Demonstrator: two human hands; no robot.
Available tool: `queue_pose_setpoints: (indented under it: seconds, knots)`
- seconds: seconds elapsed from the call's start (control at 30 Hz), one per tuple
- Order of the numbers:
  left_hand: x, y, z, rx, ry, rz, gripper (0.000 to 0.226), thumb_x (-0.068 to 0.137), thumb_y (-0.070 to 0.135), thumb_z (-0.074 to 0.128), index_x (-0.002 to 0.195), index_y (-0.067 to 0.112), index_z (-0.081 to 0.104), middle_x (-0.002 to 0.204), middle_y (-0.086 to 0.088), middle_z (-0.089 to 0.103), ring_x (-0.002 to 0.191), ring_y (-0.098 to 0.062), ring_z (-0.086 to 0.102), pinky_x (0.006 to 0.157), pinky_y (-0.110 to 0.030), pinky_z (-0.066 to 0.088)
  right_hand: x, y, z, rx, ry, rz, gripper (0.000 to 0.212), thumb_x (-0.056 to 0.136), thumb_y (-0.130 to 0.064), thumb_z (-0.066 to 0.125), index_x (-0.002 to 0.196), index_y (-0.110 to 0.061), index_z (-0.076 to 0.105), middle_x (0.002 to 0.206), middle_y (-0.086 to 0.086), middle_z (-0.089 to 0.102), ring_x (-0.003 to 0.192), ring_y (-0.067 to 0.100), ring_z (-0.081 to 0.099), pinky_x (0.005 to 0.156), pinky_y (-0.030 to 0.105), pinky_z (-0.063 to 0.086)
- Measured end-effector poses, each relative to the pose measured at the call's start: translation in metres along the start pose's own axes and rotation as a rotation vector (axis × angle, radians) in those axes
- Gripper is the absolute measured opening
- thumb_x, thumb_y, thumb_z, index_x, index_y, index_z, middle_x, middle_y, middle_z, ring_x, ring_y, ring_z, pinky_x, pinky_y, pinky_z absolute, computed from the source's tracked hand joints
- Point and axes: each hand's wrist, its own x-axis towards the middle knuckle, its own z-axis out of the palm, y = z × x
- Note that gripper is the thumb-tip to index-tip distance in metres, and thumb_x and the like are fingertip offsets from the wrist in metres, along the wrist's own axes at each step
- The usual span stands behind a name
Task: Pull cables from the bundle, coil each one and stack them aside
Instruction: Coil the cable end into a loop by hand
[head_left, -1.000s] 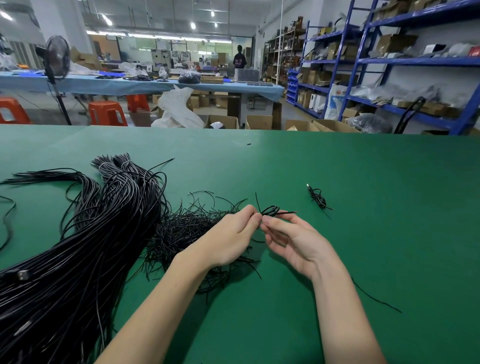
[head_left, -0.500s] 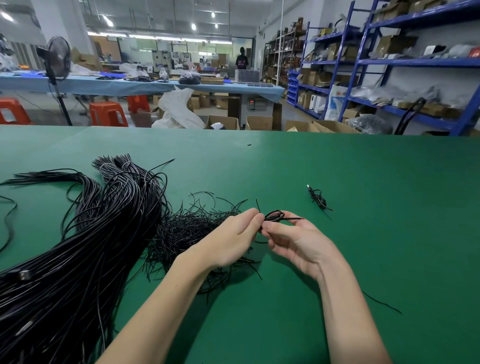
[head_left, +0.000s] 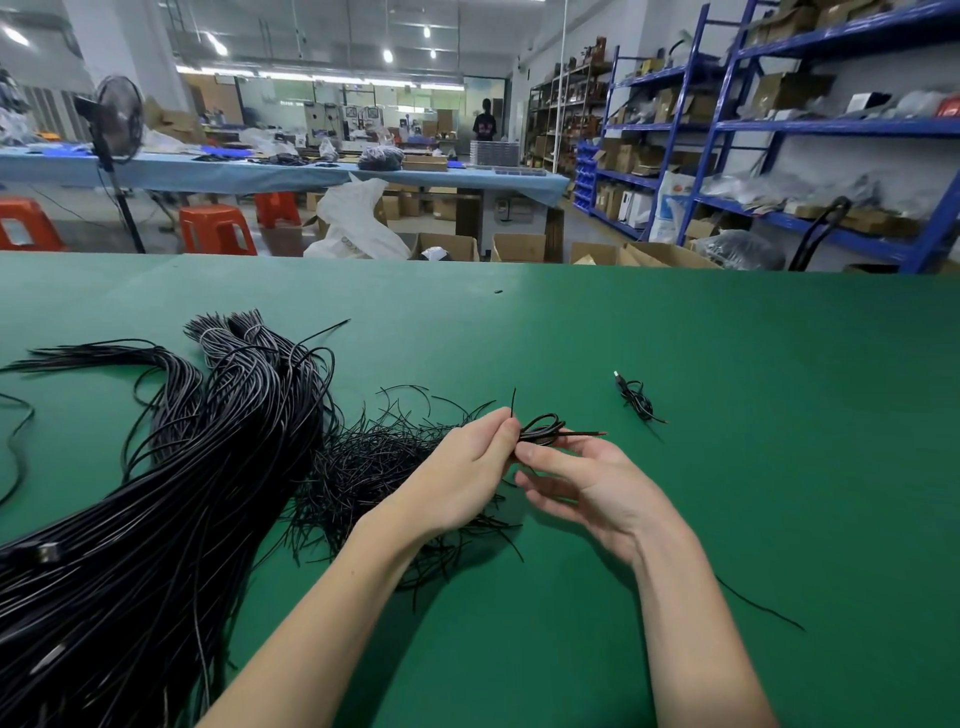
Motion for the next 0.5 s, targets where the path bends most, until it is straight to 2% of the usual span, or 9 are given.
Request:
queue_pose_setpoints:
  seconds: [0.03,0.17,0.5]
  knots:
    - [-0.0002,0.0003,0.0002,0.01,0.006,0.009,0.037,0.11,0.03,0.034,0.087,0.002,0.046,0.069,0.006,0.044,0.064,-0.012,0.037,0.066,-0.038,0.035,-0.0009,-0.0009,-0.0007,-0.014,-0.002,0.017,0.042,0.057,-0.027,0.088,0.095,-0.015,0.076,0.095,0.004,0.079,0.079,0.015,0.075,0.066,0.023,0.058]
    - [-0.0003,0.0006,-0.0008,0.01,0.016,0.006,0.037,0.11,0.03,0.035,0.077,0.014,0.039,0.064,0.01,0.039,0.059,-0.009,0.033,0.06,-0.031,0.032,-0.0027,-0.0046,-0.0024,-0.021,-0.046,0.066,0.019,0.058,-0.027,0.087,0.074,-0.018,0.081,0.081,0.003,0.075,0.072,0.011,0.073,0.064,0.021,0.057]
    - [0.0003,0.0013,0.0016,-0.096,0.022,-0.029,0.036,0.11,0.03,0.035,0.078,0.015,0.039,0.063,0.011,0.037,0.061,-0.014,0.032,0.062,-0.034,0.031,-0.0042,-0.0045,-0.0044,0.005,-0.103,0.089,0.013,0.063,-0.018,0.085,0.075,-0.014,0.081,0.075,0.006,0.072,0.067,0.012,0.07,0.064,0.023,0.059]
